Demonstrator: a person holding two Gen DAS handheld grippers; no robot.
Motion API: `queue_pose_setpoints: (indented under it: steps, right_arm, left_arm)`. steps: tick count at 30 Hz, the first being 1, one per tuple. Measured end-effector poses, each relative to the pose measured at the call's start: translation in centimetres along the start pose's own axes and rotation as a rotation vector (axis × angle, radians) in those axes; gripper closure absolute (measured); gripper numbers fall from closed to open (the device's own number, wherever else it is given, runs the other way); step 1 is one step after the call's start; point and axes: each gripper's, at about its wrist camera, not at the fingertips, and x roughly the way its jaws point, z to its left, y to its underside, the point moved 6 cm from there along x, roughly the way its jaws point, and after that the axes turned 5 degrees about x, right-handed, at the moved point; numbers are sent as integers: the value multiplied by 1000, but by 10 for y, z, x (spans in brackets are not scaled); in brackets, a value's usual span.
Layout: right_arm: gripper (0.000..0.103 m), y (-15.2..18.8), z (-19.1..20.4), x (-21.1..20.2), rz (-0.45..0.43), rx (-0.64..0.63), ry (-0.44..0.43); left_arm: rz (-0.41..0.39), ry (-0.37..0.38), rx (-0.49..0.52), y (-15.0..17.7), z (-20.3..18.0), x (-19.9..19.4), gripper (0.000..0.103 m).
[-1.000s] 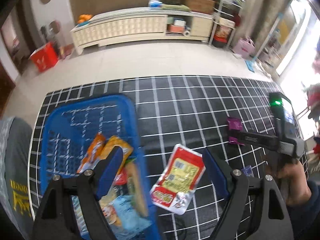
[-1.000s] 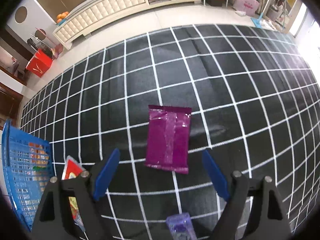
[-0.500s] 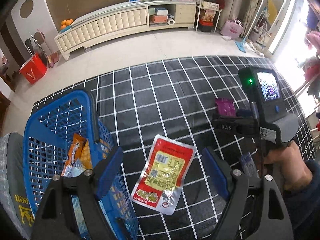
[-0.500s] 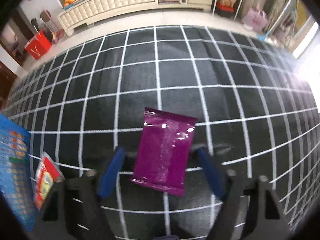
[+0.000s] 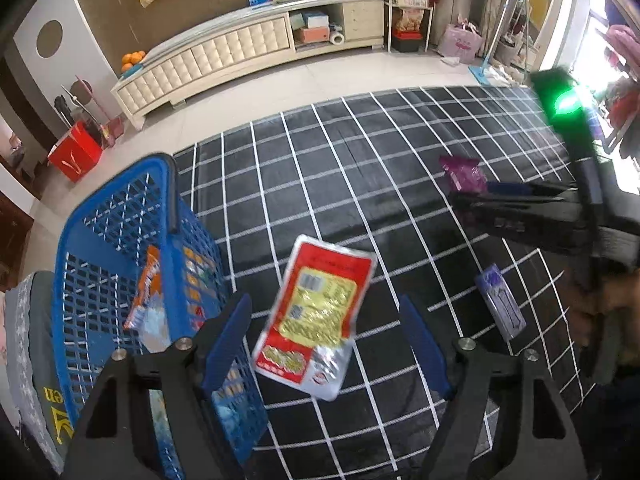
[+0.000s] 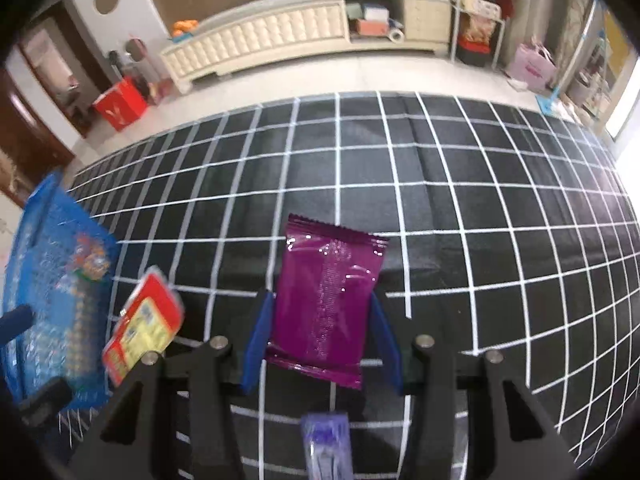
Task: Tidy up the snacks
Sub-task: 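Grasp the red spicy-strip pack with the left tool while the right tool grasps the purple pack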
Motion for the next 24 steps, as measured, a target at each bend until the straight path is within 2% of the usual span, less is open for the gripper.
queue_pose_setpoints:
  steps: [4,7,9,13,20,22,24]
  right_arm:
    - [50,15,-2,-19,-14,22,-76]
    - [50,26,4,-22,-24,-3,-93]
    - [50,25,8,-16,-25,-21,-102]
    - [50,26,6,-9,-16,-42,-96]
    - [50,33,8,2,7,-52,-140]
    - [50,33,7,3,9,-48,-145]
    - [50,34,5,5,13,-41,-150]
  left_arm:
    - [42,-26,24,6,-13,12,28]
    - [75,-65,41,13,-22,26,33]
    - [101,-77,52,17,-26,35,41]
    - [150,-116,37,22,-24,54,42]
    - [207,-129,22,27,-19,84,58]
    - [214,-152,46,27,-19,91,66]
    - [221,-144,57,27,-22,97,73]
